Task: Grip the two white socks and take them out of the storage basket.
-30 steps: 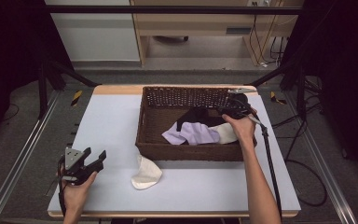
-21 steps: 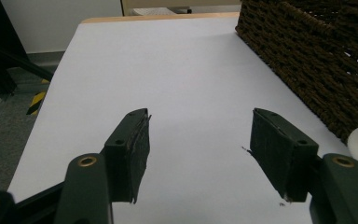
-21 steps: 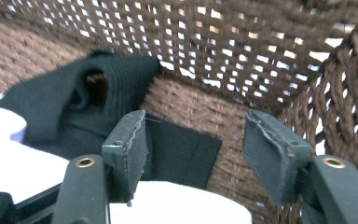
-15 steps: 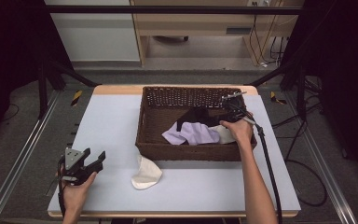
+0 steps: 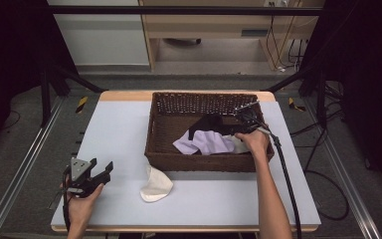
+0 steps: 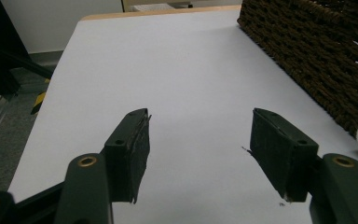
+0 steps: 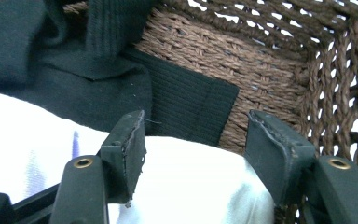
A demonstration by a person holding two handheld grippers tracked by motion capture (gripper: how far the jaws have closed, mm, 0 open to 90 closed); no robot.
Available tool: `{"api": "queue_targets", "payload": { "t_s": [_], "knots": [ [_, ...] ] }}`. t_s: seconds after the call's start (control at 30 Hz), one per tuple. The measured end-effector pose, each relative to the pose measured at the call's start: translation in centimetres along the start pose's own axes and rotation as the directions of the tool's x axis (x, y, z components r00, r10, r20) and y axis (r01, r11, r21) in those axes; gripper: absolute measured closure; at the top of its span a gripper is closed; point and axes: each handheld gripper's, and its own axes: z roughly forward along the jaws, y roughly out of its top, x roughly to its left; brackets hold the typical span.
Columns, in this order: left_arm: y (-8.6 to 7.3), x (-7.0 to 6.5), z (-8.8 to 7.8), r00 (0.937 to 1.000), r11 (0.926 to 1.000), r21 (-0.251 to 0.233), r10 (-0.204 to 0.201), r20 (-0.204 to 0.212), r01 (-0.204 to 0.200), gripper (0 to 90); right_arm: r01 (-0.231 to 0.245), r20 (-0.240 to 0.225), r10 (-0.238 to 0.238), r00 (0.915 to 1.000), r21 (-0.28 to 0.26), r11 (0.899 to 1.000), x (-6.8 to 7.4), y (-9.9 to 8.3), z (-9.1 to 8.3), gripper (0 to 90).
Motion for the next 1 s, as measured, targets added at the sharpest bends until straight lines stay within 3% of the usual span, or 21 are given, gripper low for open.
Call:
{"api": "queue_targets", "payload": {
  "t_s": [0.23, 0.7, 0.83, 0.87, 0.9, 0.97, 1.0],
  "knots": [
    [-0.1, -0.1, 0.0, 1.0, 1.0, 0.003, 0.007, -0.006, -0.007, 36.5, 0.038, 0.01, -0.039, 0.9992, 0.041, 0.998, 0.2, -0.2, 0.4, 38.5],
    [-0.2, -0.1, -0.2, 0.9998, 0.9999, 0.005, 0.011, -0.015, -0.011, 36.5, -0.028, -0.035, 0.032, 0.9989, 0.121, 0.992, 0.1, -0.3, 1.1, 41.1],
    [-0.2, -0.1, -0.2, 0.9998, 0.9999, 0.005, 0.013, -0.015, -0.013, 36.7, -0.033, -0.048, 0.042, 0.998, 0.174, 0.984, 0.1, -0.4, 1.3, 50.8],
    [-0.2, -0.1, -0.2, 0.9998, 0.9999, 0.005, 0.013, -0.015, -0.013, 36.7, -0.033, -0.054, 0.043, 0.9976, 0.183, 0.983, 0.2, -0.4, 1.3, 58.4],
    [-0.2, -0.1, -0.2, 0.9998, 0.9999, 0.005, 0.013, -0.015, -0.013, 36.7, -0.033, -0.054, 0.043, 0.9976, 0.183, 0.983, 0.2, -0.4, 1.3, 58.4],
    [-0.2, -0.2, -0.1, 0.9998, 0.9999, 0.005, 0.014, -0.015, -0.014, 36.8, -0.019, -0.036, 0.027, 0.999, 0.193, 0.981, 0.2, -0.4, 1.1, 72.4],
    [-0.2, -0.2, -0.2, 0.9998, 0.9999, 0.005, 0.015, -0.015, -0.015, 36.8, -0.025, -0.041, 0.034, 0.9986, 0.199, 0.98, 0.1, -0.4, 1.0, 75.2]
  ]
}}
